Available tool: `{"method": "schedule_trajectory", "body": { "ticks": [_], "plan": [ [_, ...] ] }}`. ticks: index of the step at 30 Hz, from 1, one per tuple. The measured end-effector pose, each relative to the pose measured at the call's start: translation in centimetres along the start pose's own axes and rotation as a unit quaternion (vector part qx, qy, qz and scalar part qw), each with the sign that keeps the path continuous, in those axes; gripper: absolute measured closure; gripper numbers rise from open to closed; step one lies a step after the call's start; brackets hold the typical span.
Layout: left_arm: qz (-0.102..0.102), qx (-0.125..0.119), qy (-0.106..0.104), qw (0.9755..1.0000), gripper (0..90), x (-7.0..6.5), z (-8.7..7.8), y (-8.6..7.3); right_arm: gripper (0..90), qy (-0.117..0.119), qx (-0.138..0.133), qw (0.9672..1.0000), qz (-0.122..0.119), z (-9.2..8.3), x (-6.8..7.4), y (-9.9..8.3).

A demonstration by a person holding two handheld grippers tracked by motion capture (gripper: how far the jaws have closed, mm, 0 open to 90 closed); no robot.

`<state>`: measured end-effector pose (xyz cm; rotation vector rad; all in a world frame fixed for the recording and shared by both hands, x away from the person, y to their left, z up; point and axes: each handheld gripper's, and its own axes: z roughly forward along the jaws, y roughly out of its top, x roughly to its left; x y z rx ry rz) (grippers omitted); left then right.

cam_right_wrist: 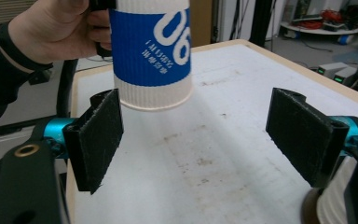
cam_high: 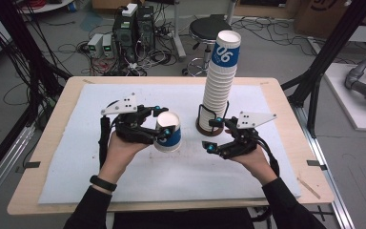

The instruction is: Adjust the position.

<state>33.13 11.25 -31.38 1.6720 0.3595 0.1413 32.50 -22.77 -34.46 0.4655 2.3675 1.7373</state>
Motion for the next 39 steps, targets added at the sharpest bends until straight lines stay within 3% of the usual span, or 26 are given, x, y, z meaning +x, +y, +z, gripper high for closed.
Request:
{"method": "schedule_trajectory", "body": {
  "ticks": [11,19,39],
  "plan": [
    [-0.015,-0.008,-0.025,0.9995,30.2,-0.8,1.3,-0.1,19.2,0.024,0.012,0.9996,-0.003,1.8,1.1,-0.1],
    [-0.019,-0.017,-0.039,0.9989,30.2,-1.3,2.1,-0.3,19.1,0.057,0.006,0.9982,0.019,2.8,1.7,-0.2],
    [-0.02,-0.04,-0.067,0.9968,30.4,-2.2,3.5,-0.5,18.9,0.073,0.016,0.997,0.02,4.2,2.4,-0.3]
  ]
}}
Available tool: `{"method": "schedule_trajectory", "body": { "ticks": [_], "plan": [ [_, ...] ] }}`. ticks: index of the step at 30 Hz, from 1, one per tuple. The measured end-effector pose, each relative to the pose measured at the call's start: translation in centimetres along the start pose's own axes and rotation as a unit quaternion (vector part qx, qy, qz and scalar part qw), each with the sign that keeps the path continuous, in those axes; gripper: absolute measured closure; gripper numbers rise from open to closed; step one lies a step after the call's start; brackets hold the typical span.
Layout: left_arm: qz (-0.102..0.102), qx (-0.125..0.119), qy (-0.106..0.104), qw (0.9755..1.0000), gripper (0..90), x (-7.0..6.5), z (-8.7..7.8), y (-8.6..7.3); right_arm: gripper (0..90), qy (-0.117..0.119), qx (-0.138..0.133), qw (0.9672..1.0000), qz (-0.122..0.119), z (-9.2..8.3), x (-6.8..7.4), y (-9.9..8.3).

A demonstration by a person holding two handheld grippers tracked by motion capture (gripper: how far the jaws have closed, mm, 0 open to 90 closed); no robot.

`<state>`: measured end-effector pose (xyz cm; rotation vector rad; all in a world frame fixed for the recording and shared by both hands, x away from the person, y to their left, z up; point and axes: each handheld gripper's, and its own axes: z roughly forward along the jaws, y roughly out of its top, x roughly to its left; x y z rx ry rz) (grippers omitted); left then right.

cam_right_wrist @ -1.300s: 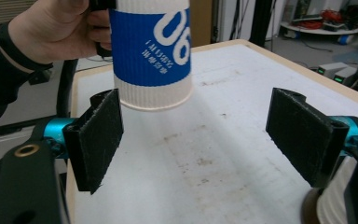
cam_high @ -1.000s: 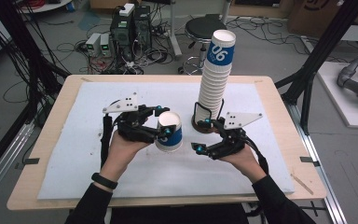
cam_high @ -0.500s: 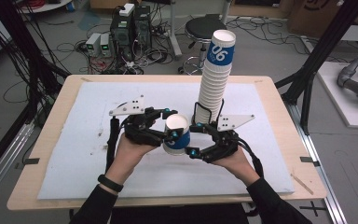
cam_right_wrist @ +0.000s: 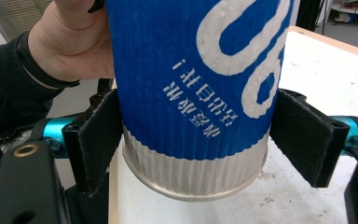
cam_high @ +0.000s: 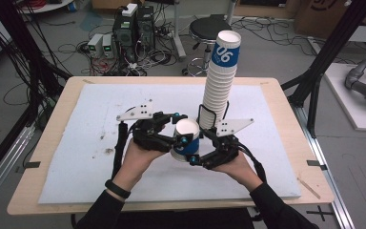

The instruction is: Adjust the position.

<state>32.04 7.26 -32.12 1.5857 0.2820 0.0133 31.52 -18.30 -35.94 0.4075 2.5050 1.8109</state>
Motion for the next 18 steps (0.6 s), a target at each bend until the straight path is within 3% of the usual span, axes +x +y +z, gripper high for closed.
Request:
{"method": "schedule_trajectory", "body": {
  "ticks": [6,18],
  "plan": [
    [0.0,0.001,-0.003,1.0,30.4,-0.02,0.3,-0.17,18.3,0.004,0.005,1.0,0.002,0.26,0.16,-0.04],
    [-0.007,0.005,-0.004,1.0,30.1,0.25,0.0,-0.25,24.3,-0.003,0.022,0.9995,-0.023,0.1,-0.06,-0.01]
  ]
}}
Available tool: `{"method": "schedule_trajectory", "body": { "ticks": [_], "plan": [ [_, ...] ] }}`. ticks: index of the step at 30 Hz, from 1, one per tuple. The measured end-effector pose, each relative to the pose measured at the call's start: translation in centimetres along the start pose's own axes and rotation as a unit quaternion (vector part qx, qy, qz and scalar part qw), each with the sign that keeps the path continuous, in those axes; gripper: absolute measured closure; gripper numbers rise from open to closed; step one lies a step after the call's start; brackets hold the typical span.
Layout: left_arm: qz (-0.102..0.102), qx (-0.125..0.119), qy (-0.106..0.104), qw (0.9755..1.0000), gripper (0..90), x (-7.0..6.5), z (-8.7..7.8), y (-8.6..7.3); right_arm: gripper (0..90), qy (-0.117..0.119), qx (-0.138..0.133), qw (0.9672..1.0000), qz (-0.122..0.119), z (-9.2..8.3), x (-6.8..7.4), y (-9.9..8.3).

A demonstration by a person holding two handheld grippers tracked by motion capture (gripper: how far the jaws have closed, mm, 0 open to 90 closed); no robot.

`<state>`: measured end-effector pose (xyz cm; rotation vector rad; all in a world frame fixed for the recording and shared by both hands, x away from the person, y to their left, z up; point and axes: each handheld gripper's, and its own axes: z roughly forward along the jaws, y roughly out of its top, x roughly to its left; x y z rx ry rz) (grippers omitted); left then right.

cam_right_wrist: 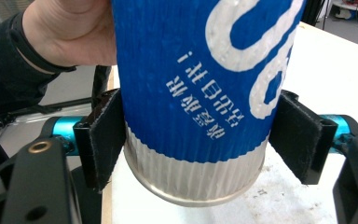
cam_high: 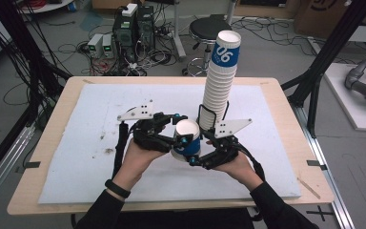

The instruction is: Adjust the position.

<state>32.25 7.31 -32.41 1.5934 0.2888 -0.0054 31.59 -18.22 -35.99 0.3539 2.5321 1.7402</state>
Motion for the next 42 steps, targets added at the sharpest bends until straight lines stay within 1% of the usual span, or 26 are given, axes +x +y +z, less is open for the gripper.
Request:
{"method": "schedule_trajectory", "body": {
  "ticks": [3,5,7,8,9,11,12,14,15,18,20,23,25,26,27,28,29,30,31,32,33,34,36,38,39,42],
  "plan": [
    [0.0,0.009,-0.001,1.0,29.4,0.1,0.0,0.1,24.9,0.002,0.003,1.0,-0.003,-0.1,0.0,0.0],
    [0.0,0.024,0.003,0.9997,26.9,0.0,-0.1,0.2,24.9,0.003,0.004,1.0,-0.002,-0.2,-0.1,0.0],
    [0.003,0.045,0.008,0.9989,25.0,0.0,-0.1,0.5,25.0,0.001,0.008,1.0,-0.006,-0.3,-0.2,0.0],
    [0.004,0.055,0.008,0.9985,23.4,0.0,-0.1,0.6,25.0,-0.001,0.01,0.9999,-0.005,-0.3,-0.2,0.1],
    [0.004,0.062,0.008,0.998,22.4,-0.1,-0.1,0.7,25.0,0.002,0.012,0.9999,-0.006,-0.4,-0.3,0.1],
    [0.006,0.075,0.007,0.9971,22.3,-0.1,-0.2,1.0,25.0,0.003,0.017,0.9998,-0.007,-0.6,-0.3,0.2],
    [0.008,0.085,0.007,0.9963,21.7,-0.1,-0.3,1.2,25.0,0.001,0.023,0.9997,-0.014,-0.6,-0.4,0.2],
    [0.013,0.107,0.009,0.9942,21.4,-0.2,-0.4,1.4,25.0,0.007,0.04,0.9991,-0.012,-0.6,-0.3,0.2],
    [0.015,0.119,0.01,0.9927,21.3,-0.3,-0.3,1.5,25.0,0.007,0.046,0.9989,-0.01,-0.6,-0.3,0.2],
    [0.022,0.155,0.012,0.9876,21.0,-0.4,-0.2,1.7,25.1,0.011,0.068,0.9975,-0.015,-0.4,-0.2,0.2],
    [0.021,0.163,0.014,0.9863,21.0,-0.4,-0.1,1.7,25.0,0.013,0.08,0.9964,-0.022,-0.2,-0.2,0.2],
    [0.02,0.184,0.01,0.9827,22.5,-0.4,0.0,1.6,25.0,0.014,0.094,0.995,-0.03,0.0,0.0,0.3],
    [0.021,0.191,0.007,0.9814,25.2,-0.4,0.1,1.5,25.0,0.015,0.097,0.9946,-0.033,0.1,0.0,0.3],
    [0.021,0.192,0.002,0.9811,26.1,-0.3,0.1,1.5,25.0,0.016,0.099,0.9944,-0.031,0.0,0.0,0.4],
    [0.023,0.194,0.0,0.9808,29.2,-0.3,0.1,1.5,24.9,0.017,0.101,0.9943,-0.03,0.0,0.0,0.4],
    [0.023,0.195,0.001,0.9805,29.1,-0.3,0.1,1.5,24.6,0.018,0.102,0.9942,-0.029,0.0,0.0,0.4],
    [0.023,0.19,-0.001,0.9815,29.1,-0.3,0.1,1.4,22.8,0.016,0.103,0.9942,-0.028,0.0,0.0,0.3],
    [0.024,0.188,-0.001,0.9819,29.0,-0.3,0.1,1.4,21.4,0.017,0.101,0.9944,-0.026,0.0,0.0,0.3],
    [0.023,0.18,-0.004,0.9834,29.0,-0.3,0.1,1.4,20.5,0.018,0.096,0.995,-0.021,0.1,-0.1,0.3],
    [0.023,0.17,-0.005,0.9852,29.1,-0.2,0.0,1.4,20.1,0.02,0.09,0.9956,-0.018,0.0,-0.1,0.4],
    [0.021,0.158,-0.005,0.9871,29.2,-0.1,-0.2,1.4,19.8,0.017,0.081,0.9965,-0.014,-0.1,-0.1,0.5],
    [0.016,0.144,-0.007,0.9893,29.3,0.0,-0.4,1.4,19.8,0.016,0.071,0.9973,-0.007,-0.3,-0.1,0.5],
    [0.011,0.118,-0.009,0.9929,29.3,0.2,-0.8,1.4,19.7,0.015,0.053,0.9985,0.0,-0.7,-0.3,0.7],
    [0.007,0.098,-0.013,0.9951,29.4,0.3,-1.1,1.4,19.3,0.013,0.031,0.9994,0.011,-1.2,-0.3,0.8],
    [0.009,0.089,-0.014,0.9959,29.4,0.4,-1.2,1.4,18.7,0.015,0.022,0.9996,0.013,-1.3,-0.4,0.8],
    [0.006,0.064,-0.018,0.9978,29.4,0.5,-1.5,1.4,18.7,0.011,-0.002,0.9997,0.021,-1.7,-0.4,0.9]
  ]
}}
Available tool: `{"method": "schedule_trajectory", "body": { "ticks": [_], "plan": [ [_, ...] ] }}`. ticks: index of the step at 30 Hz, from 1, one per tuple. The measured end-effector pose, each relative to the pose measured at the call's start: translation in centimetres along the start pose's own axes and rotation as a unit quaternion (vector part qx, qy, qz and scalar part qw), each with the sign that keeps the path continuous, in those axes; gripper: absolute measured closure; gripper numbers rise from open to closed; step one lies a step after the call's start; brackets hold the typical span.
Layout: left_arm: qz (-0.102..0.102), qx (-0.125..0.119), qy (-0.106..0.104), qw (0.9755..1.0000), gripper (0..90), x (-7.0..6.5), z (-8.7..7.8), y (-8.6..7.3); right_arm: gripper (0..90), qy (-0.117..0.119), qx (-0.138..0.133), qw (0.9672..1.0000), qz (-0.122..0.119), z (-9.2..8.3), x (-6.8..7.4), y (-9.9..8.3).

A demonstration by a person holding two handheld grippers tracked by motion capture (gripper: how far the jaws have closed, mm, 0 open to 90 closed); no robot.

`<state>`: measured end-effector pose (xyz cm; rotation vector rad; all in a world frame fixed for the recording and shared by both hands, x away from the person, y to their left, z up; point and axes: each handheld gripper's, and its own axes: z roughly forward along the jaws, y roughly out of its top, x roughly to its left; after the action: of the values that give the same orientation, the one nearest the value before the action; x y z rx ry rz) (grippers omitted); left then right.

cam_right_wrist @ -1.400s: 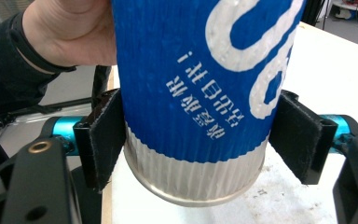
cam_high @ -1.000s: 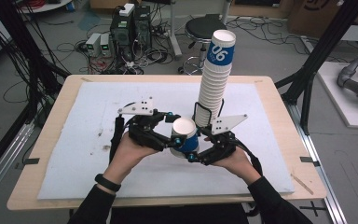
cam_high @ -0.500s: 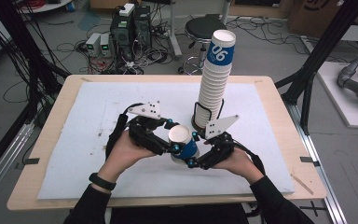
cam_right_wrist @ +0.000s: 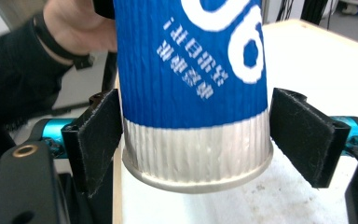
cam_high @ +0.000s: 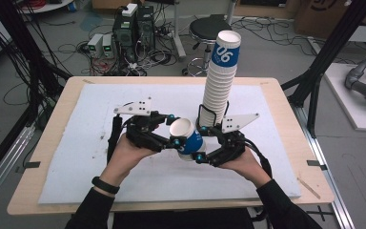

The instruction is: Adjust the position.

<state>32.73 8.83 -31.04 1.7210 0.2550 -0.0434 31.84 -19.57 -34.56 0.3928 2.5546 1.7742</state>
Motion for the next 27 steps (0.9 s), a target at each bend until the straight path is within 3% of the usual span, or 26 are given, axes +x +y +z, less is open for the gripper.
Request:
{"method": "schedule_trajectory", "body": {
  "ticks": [6,9,11,13,21,27],
  "plan": [
    [-0.01,-0.049,-0.002,0.9987,29.7,0.12,-0.3,-0.19,15.5,0.004,-0.03,0.9994,0.019,-0.11,-0.04,0.02],
    [-0.006,-0.062,0.001,0.9981,29.8,0.02,-0.28,-0.21,15.5,-0.007,-0.036,0.9991,0.023,-0.07,-0.09,-0.02],
    [-0.007,-0.061,-0.004,0.9981,29.8,0.01,-0.19,-0.23,15.6,0.005,-0.04,0.9988,0.028,-0.07,-0.15,-0.02],
    [-0.005,-0.063,-0.002,0.998,29.7,-0.01,-0.09,-0.27,15.7,0.0,-0.04,0.9989,0.023,-0.04,-0.08,0.01],
    [-0.01,-0.051,-0.007,0.9986,29.5,-0.03,0.13,-0.46,20.0,0.008,-0.015,0.9998,0.007,0.01,-0.15,-0.01],
    [-0.011,0.016,-0.002,0.9998,23.9,-0.16,0.07,0.1,21.7,0.009,0.013,0.9999,-0.006,0.09,-0.33,-0.11]
  ]
}}
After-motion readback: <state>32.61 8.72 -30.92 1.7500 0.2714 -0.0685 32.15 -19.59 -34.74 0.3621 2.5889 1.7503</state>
